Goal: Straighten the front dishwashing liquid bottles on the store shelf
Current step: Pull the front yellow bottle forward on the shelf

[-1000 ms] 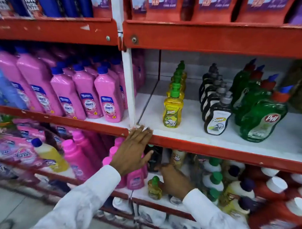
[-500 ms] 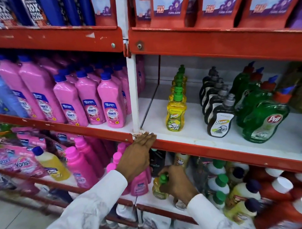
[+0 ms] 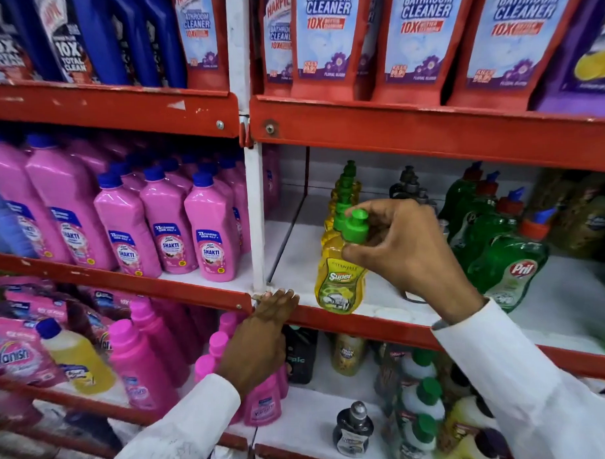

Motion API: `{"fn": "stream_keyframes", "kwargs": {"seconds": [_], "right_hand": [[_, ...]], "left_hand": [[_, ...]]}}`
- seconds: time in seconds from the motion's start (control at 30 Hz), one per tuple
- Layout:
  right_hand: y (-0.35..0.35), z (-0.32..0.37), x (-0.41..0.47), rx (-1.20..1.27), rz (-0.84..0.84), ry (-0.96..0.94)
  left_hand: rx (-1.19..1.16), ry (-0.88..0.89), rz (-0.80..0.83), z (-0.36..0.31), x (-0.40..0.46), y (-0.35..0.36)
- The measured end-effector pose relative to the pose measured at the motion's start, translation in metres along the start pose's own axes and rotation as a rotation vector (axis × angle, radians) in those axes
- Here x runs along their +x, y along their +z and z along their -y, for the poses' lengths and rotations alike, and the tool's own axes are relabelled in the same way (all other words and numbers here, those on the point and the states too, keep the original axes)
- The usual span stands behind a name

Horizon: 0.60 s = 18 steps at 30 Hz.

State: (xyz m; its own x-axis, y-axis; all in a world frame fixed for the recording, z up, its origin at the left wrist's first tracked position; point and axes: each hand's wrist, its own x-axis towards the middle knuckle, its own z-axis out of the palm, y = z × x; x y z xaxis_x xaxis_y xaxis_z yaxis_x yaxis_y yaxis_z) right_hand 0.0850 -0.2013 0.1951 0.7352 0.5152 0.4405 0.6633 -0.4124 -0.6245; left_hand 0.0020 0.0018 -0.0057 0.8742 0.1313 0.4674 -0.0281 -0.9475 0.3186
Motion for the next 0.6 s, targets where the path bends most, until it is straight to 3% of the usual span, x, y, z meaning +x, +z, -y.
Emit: {"fn": "stream_keyframes", "kwargs": {"seconds": [0.3, 0.47, 0.6], "right_hand": [[0.041, -0.045, 0.041, -0.055, 0.145, 0.024], [0.050, -0.051, 0.043, -0.029, 0.140, 0.067], [0.045, -0.054, 0.028, -0.010, 0.086, 0.021]], "left_hand": [[-0.051, -0.065, 0.005, -0.008, -0.003, 0.005], [-0.042, -0.077, 0.006, -0.010, -0.006, 0.008], [0.113, -0.055, -0.013, -0.024, -0.012, 0.009]]}}
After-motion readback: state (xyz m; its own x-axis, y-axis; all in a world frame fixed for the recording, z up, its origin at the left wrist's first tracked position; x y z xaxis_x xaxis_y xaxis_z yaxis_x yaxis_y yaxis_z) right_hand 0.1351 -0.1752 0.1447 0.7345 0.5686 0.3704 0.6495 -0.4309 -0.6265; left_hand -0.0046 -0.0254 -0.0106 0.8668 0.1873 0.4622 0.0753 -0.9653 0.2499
